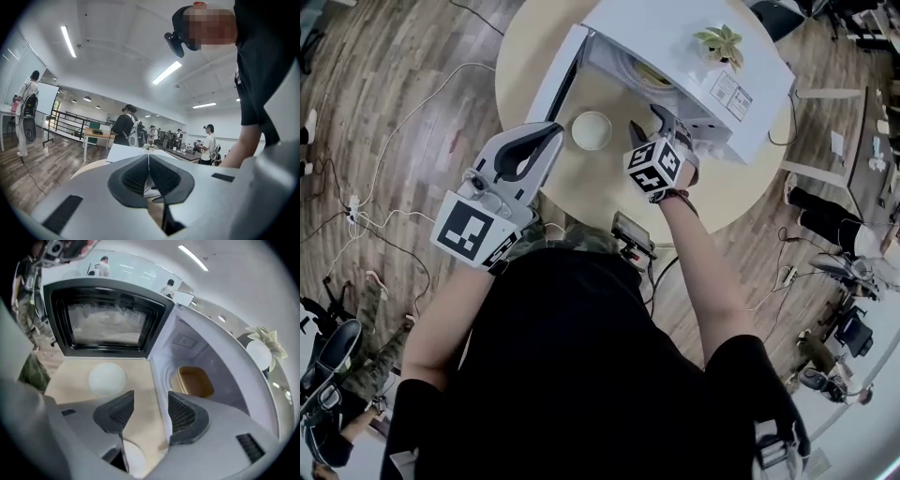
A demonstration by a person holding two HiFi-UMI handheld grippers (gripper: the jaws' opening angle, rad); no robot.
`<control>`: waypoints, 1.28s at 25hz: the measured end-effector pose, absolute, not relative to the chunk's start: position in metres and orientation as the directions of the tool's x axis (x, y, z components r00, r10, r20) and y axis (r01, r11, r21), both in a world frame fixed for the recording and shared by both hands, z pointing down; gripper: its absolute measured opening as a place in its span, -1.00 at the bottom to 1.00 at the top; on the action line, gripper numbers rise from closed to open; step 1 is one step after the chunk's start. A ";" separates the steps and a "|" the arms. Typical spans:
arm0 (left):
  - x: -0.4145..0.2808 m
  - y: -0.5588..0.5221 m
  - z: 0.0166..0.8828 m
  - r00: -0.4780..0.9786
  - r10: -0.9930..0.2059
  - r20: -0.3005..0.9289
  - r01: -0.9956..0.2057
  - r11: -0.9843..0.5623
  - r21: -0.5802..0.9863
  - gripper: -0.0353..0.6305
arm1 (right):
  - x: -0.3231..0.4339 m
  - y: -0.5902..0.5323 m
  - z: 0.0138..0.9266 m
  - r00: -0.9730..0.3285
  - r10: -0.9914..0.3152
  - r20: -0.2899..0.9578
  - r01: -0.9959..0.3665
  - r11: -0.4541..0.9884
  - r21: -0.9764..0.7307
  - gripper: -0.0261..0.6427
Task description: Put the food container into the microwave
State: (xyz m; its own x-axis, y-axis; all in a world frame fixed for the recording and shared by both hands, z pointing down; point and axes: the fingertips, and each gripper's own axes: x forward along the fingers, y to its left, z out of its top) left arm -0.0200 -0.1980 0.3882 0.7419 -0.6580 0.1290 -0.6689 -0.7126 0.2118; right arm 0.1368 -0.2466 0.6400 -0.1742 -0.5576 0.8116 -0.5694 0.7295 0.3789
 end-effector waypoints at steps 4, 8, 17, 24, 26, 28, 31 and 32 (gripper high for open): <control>-0.012 -0.196 0.381 0.771 -0.629 0.102 -0.634 -0.743 0.214 -0.82 | 0.107 -0.205 0.610 -0.275 -0.536 0.798 -0.628 0.729 0.273 -0.39; -0.002 -0.193 0.372 0.807 -0.587 0.067 -0.586 -0.781 0.215 -0.82 | 0.082 -0.185 0.555 -0.334 -0.627 0.703 -0.643 0.697 0.317 -0.62; 0.015 -0.179 0.349 0.867 -0.498 -0.002 -0.488 -0.851 0.194 -0.82 | 0.076 -0.162 0.437 -0.345 -0.827 0.444 -0.745 0.529 0.406 -0.88; 0.014 -0.169 0.329 0.889 -0.457 -0.043 -0.445 -0.881 0.163 -0.82 | 0.101 -0.141 0.372 -0.294 -0.926 0.235 -0.838 0.369 0.402 -0.88; 0.009 -0.167 0.322 0.889 -0.453 -0.065 -0.441 -0.886 0.144 -0.82 | 0.108 -0.136 0.358 -0.280 -0.947 0.156 -0.881 0.318 0.350 -0.88; 0.005 -0.165 0.317 0.888 -0.452 -0.082 -0.440 -0.888 0.131 -0.82 | 0.115 -0.130 0.344 -0.252 -0.964 0.087 -0.923 0.266 0.278 -0.89; -0.002 -0.161 0.310 0.886 -0.451 -0.104 -0.440 -0.891 0.112 -0.82 | 0.125 -0.122 0.332 -0.223 -0.974 0.037 -0.955 0.226 0.191 -0.89; -0.005 -0.160 0.307 0.885 -0.451 -0.113 -0.441 -0.891 0.105 -0.82 | 0.128 -0.118 0.331 -0.224 -0.974 0.034 -0.960 0.226 0.163 -0.89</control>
State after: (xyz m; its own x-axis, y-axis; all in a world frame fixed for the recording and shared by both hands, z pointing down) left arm -0.0047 -0.1601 0.3072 0.8852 -0.4513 -0.1127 -0.4409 -0.8913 0.1055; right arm 0.1281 -0.1180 0.3313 -0.2239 -0.9740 0.0336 -0.9603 0.2264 0.1632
